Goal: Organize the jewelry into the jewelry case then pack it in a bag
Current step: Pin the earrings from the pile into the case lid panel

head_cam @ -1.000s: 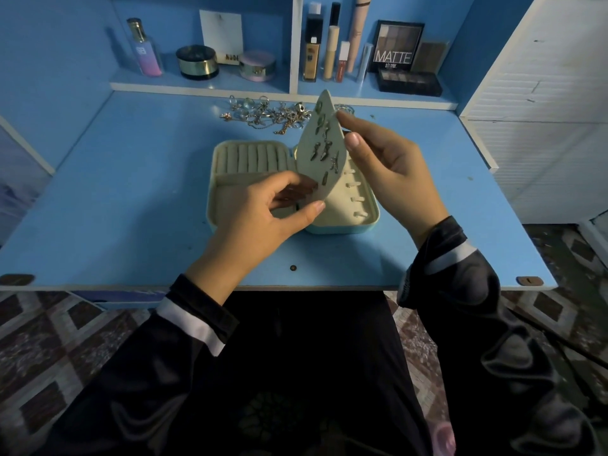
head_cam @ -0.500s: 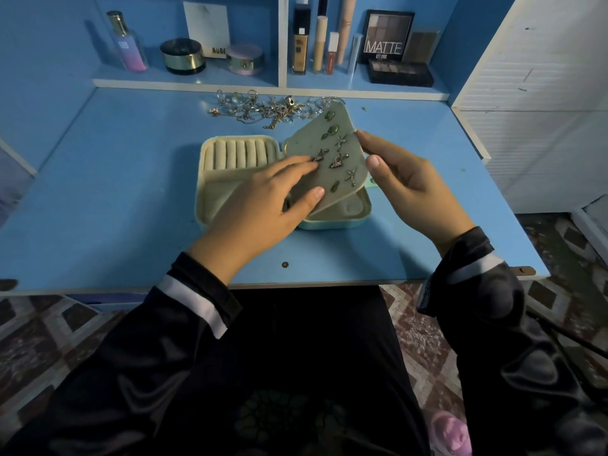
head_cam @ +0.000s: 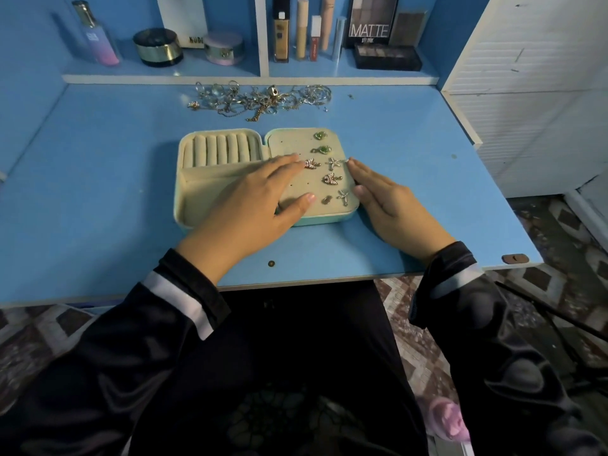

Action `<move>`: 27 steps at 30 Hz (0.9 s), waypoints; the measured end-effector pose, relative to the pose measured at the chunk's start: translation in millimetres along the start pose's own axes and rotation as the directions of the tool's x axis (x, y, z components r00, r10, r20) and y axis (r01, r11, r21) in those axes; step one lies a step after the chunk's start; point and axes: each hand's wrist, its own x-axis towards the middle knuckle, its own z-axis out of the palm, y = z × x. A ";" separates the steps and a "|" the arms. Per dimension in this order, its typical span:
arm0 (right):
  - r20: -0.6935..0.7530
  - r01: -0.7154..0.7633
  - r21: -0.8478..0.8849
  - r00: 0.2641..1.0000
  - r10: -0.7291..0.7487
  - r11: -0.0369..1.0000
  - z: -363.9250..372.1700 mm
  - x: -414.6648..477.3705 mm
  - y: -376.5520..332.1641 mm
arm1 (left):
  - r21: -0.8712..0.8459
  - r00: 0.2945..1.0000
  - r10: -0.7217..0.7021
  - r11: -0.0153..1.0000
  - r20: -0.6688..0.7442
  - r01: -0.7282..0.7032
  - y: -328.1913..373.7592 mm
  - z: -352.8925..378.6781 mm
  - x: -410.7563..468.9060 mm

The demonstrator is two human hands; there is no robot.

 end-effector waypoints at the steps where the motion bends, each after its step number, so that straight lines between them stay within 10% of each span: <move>1: 0.006 0.002 -0.014 1.000 -0.002 1.000 1.1 0.0 1.7 | -0.001 1.000 -0.004 1.000 -0.005 0.004 -0.6 0.4 0.4; 18: -0.045 0.122 -0.134 0.991 -0.129 0.983 -31.3 31.8 10.6 | 0.040 0.953 0.051 0.997 0.297 -0.065 -14.6 -49.4 59.7; 27: -0.240 -0.076 -0.161 0.970 0.035 0.984 -35.9 101.0 47.7 | -0.076 0.986 0.050 0.996 0.156 -0.038 -35.9 -22.7 151.1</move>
